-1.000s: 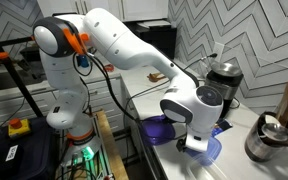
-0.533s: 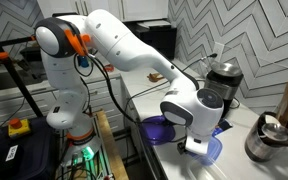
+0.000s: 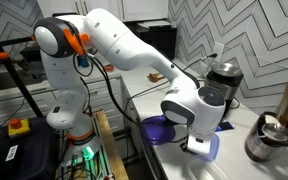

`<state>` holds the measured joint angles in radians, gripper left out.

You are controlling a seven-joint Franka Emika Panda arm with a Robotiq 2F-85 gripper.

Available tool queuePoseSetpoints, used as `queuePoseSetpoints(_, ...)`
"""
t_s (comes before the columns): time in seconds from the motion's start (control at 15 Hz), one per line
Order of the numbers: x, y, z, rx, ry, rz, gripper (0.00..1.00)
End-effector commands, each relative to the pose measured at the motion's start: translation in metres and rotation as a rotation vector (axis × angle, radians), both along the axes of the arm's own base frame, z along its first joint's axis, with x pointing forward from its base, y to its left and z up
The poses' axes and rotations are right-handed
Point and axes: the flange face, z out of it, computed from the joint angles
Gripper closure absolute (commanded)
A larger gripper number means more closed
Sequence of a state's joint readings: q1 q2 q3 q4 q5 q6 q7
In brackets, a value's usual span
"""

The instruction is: Unstack the clear containers then place the light blue lid on top of the container on the right.

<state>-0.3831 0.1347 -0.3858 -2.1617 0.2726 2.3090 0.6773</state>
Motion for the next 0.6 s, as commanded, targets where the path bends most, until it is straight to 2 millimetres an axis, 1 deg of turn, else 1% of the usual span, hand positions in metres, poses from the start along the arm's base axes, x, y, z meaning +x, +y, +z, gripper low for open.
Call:
queuePoseSetpoints(0.0, -0.004, 0.000, -0.002, 0.011, 0.032, -0.002, 1.00)
queuePoseSetpoints(0.07, -0.004, 0.001, -0.001, 0.012, 0.034, 0.001, 0.98)
queuePoseSetpoints(0.4, -0.005, 0.002, 0.004, 0.012, 0.052, 0.015, 0.98)
queuePoseSetpoints(0.53, -0.005, 0.006, 0.011, 0.006, 0.059, 0.028, 0.98)
